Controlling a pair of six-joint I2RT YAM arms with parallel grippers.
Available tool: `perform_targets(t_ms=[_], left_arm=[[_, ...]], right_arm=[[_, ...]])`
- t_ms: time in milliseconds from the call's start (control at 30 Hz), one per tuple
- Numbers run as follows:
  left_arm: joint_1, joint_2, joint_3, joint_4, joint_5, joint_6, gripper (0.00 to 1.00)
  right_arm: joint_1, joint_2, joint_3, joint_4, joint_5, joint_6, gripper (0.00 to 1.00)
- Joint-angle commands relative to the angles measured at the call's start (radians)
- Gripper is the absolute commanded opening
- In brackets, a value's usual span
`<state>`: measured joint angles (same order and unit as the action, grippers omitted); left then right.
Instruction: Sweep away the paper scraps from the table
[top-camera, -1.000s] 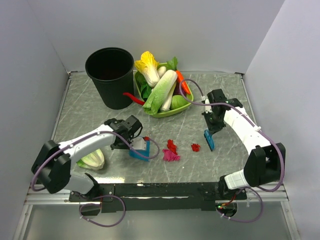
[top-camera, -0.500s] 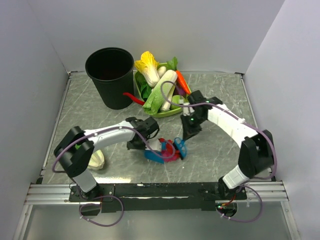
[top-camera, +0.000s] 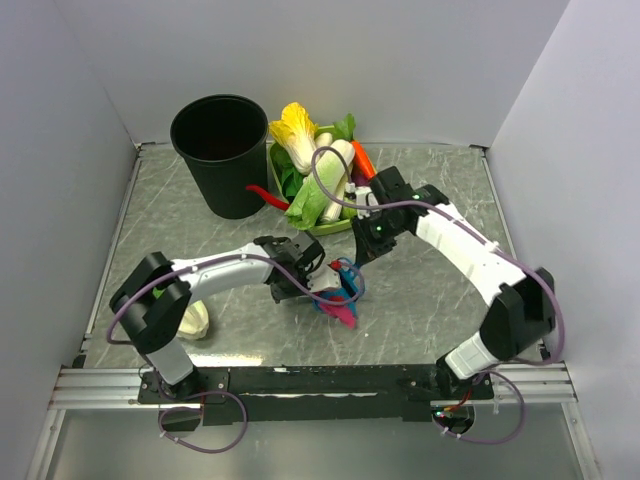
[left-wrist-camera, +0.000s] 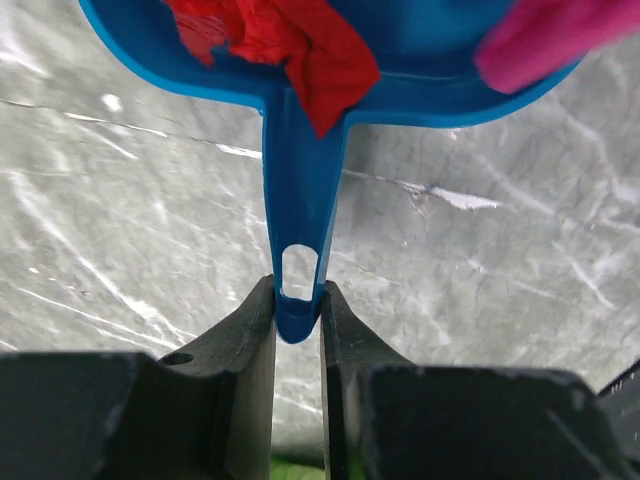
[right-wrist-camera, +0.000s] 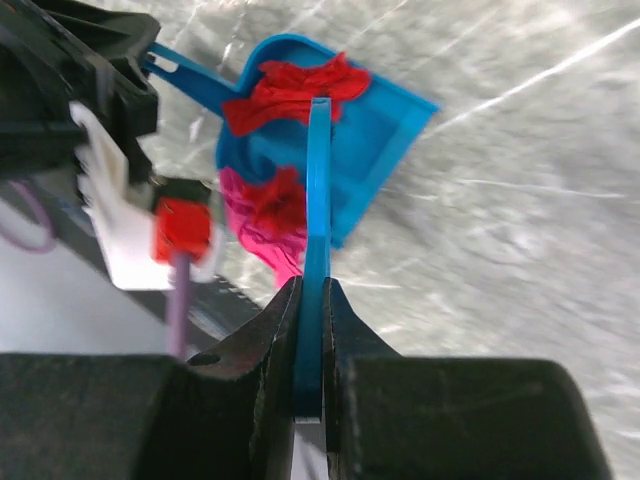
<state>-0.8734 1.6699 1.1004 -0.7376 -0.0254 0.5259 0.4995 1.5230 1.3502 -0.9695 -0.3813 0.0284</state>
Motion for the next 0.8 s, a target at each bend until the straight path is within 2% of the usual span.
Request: perform_targets(t_ms=[0,133,267,367,400,467,533,667,767], left_arm=[[0.011,-0.075,-0.025,0.138,0.054,-0.038,0.01],[0.046,-0.062,-0.02,0.156,0.054,-0.017,0.01],[0.074,-0.059,-0.013,0.115,0.044,0.016,0.01],[0.114,-0.065,0.012,0.058,0.119,0.022,0.01],[0.123,-0.073,0.001,0.057,0.186,0.042,0.01],[0.123,-0.09,-0.028,0.101,0.19,0.049,0.01],[0.122,-0.058,-0.027,0.096,0.167,0.045,0.01],[0.122,-0.006,0.061,-0.02,0.07,0.048,0.01],[0.123,-0.022,0.07,-0.052,-0.025,0.083,0.01]], right_arm=[[-0.004,-0.122,0.032,-0.018,0.155,-0.114,0.0],[-0.021,-0.152,0.056,0.003,0.2,-0.188,0.0],[-0.03,-0.165,0.041,-0.009,0.151,-0.225,0.0],[-0.03,-0.188,0.035,0.001,0.14,-0.235,0.0],[-0.032,-0.196,0.035,0.021,0.143,-0.232,0.0],[-0.033,-0.192,0.047,0.031,0.151,-0.24,0.0],[-0.035,-0.161,0.061,0.011,0.203,-0.226,0.0],[-0.061,-0.155,0.003,0.02,0.335,-0.165,0.0],[-0.101,-0.129,-0.019,0.012,0.349,-0.102,0.0]])
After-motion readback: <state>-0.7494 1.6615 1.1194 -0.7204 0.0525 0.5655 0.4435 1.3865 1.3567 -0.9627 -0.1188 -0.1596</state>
